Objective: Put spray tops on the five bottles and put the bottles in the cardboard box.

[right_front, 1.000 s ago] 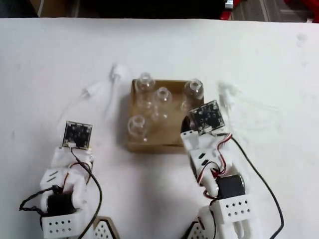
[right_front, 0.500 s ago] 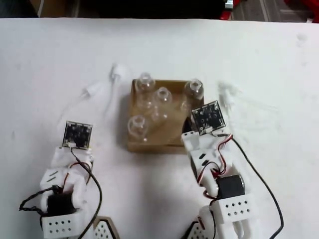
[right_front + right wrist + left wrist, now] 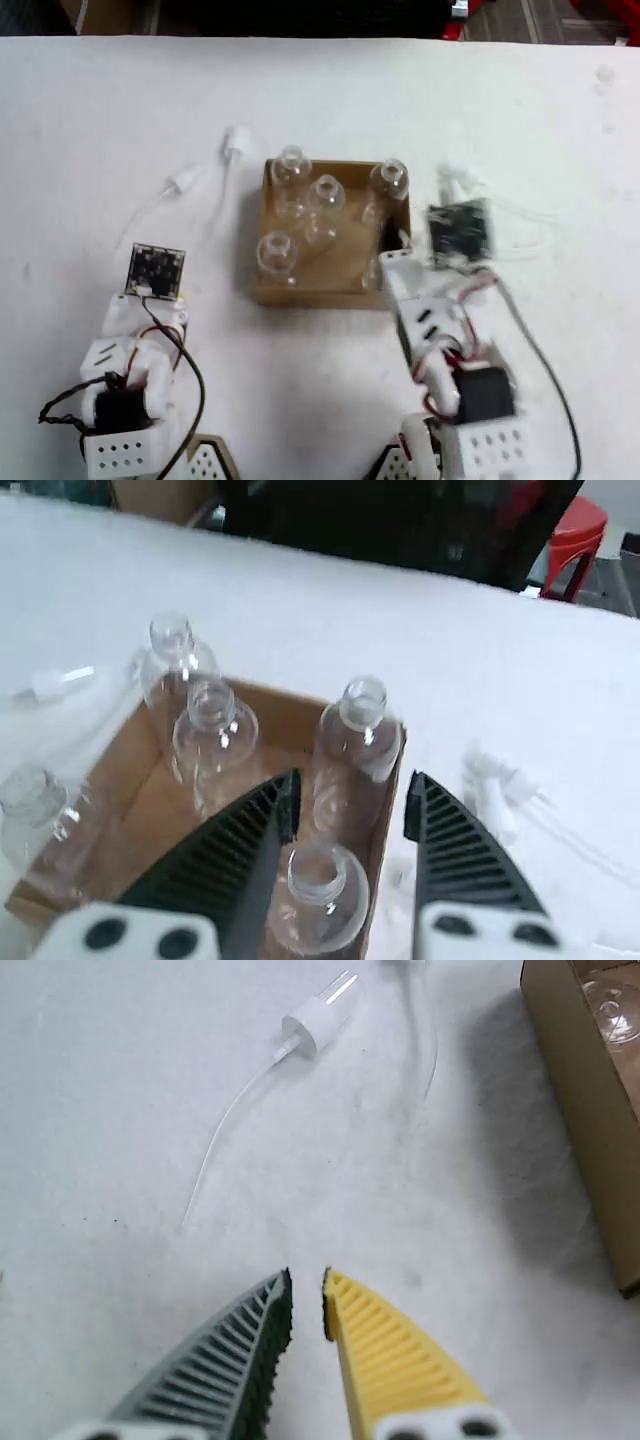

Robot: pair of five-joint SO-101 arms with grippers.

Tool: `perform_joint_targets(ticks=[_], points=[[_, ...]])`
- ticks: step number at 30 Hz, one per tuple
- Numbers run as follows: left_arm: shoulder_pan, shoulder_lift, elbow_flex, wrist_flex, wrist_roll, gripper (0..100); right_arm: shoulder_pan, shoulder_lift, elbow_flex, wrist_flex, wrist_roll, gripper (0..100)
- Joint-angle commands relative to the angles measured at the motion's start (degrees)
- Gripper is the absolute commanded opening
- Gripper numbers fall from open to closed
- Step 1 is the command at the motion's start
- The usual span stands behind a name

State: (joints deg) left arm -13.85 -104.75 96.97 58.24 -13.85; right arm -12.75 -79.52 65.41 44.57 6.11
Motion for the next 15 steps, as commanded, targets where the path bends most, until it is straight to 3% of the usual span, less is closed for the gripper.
perform_joint_targets(ticks=[1,6,15], points=[[0.6,0.0,0.0,-0.1,-0.5,6,2.8,-5.8,-8.5,5.1,-2.6,15.2],[0.6,0.0,0.0,-0.2,-0.5,6,5.0,-10.0,-6.2,9.5,-2.4,15.2],[0.2,0.0,0.0,-1.1,-0.5,6,20.7,-24.7,6.3,18.5,-2.9,13.8]])
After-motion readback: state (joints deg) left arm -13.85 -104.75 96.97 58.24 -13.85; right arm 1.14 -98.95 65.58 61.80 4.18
